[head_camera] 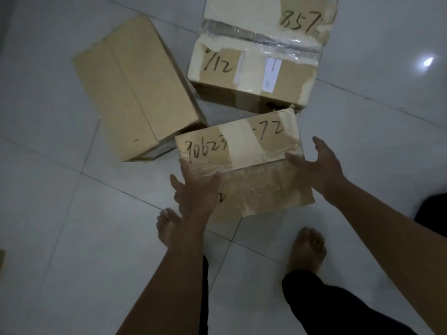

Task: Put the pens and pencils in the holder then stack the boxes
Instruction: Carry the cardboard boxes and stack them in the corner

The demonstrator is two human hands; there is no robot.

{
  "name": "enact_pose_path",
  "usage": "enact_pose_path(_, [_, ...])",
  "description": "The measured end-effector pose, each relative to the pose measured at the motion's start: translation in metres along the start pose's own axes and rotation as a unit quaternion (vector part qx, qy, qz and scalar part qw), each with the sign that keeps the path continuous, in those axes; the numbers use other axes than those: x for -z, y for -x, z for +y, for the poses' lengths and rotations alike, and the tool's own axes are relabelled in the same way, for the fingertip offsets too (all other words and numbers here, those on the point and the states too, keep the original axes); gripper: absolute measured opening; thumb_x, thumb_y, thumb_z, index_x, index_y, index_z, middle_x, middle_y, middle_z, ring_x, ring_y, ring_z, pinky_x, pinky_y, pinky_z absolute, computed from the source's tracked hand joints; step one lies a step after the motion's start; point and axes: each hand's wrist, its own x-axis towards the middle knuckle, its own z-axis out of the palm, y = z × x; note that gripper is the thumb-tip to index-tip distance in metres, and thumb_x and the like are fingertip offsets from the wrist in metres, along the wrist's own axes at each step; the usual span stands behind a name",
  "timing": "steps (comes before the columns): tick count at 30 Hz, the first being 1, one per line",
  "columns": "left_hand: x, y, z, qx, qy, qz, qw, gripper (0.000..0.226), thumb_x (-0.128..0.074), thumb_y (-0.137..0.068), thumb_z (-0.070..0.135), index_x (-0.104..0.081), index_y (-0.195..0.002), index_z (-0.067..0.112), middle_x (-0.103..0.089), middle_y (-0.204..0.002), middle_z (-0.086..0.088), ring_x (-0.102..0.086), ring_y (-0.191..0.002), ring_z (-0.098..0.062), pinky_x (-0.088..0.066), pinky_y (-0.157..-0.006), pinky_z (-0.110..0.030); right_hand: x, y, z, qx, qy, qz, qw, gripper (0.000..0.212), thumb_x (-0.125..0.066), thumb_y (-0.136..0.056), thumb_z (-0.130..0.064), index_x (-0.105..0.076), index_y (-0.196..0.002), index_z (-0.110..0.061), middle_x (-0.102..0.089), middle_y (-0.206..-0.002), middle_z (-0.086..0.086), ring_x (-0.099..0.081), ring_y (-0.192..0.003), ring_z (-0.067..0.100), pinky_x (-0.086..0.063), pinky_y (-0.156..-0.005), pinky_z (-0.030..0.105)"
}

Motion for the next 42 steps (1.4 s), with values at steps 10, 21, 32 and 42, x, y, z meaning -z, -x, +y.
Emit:
enact_pose_path(10, [-0.018, -0.040, 0.004, 0.068, 0.107, 0.025, 0.992, 0.110, -0.081, -0.066, 0.062, -0.019, -0.148, 0.023, -0.036, -0.144, -0.011, -0.035, -0.133, -0.036, -0.035, -0.106, -0.050, -0.037, -0.028, 0.005, -0.010, -0.006, -0.026, 1.000, 0.065, -0.059, -0.088, -0.050, -0.031, -0.141, -0.024, -0.053, -0.134, 0.003, -0.055, -0.119, 0.030, -0.046, -0.093, 0.042])
enact_pose_path(21, [0.088, 0.042, -0.025, 0.033, 0.120, 0.026, 0.992, 0.115, -0.075, -0.056, 0.078, -0.024, -0.147, 0.029, -0.043, -0.143, -0.006, -0.041, -0.133, -0.033, -0.036, -0.108, -0.048, -0.001, 0.085, -0.059, 0.070, 0.088, 0.032, 0.993, 0.074, -0.061, -0.075, -0.065, -0.040, -0.134, -0.026, -0.058, -0.127, 0.009, -0.055, -0.115, 0.036, -0.048, -0.094, 0.049])
enact_pose_path(32, [0.317, 0.193, -0.080, -0.009, 0.214, 0.127, 0.969, 0.105, -0.077, -0.043, 0.078, -0.027, -0.123, 0.034, -0.057, -0.130, 0.000, -0.057, -0.117, -0.028, -0.052, -0.095, -0.051, 0.038, 0.311, -0.204, 0.200, 0.068, -0.026, 0.977, 0.059, -0.073, -0.077, -0.047, -0.049, -0.129, -0.028, -0.064, -0.116, 0.000, -0.060, -0.106, 0.022, -0.048, -0.089, 0.035])
enact_pose_path(42, [0.498, 0.277, -0.226, 0.092, 0.339, 0.284, 0.892, 0.098, -0.080, -0.044, 0.074, -0.042, -0.123, 0.032, -0.065, -0.117, 0.006, -0.063, -0.107, -0.022, -0.055, -0.089, -0.043, -0.072, 0.507, -0.343, 0.304, 0.136, -0.110, 0.937, 0.073, -0.072, -0.072, -0.054, -0.046, -0.133, -0.024, -0.061, -0.125, 0.005, -0.058, -0.113, 0.027, -0.049, -0.095, 0.045])
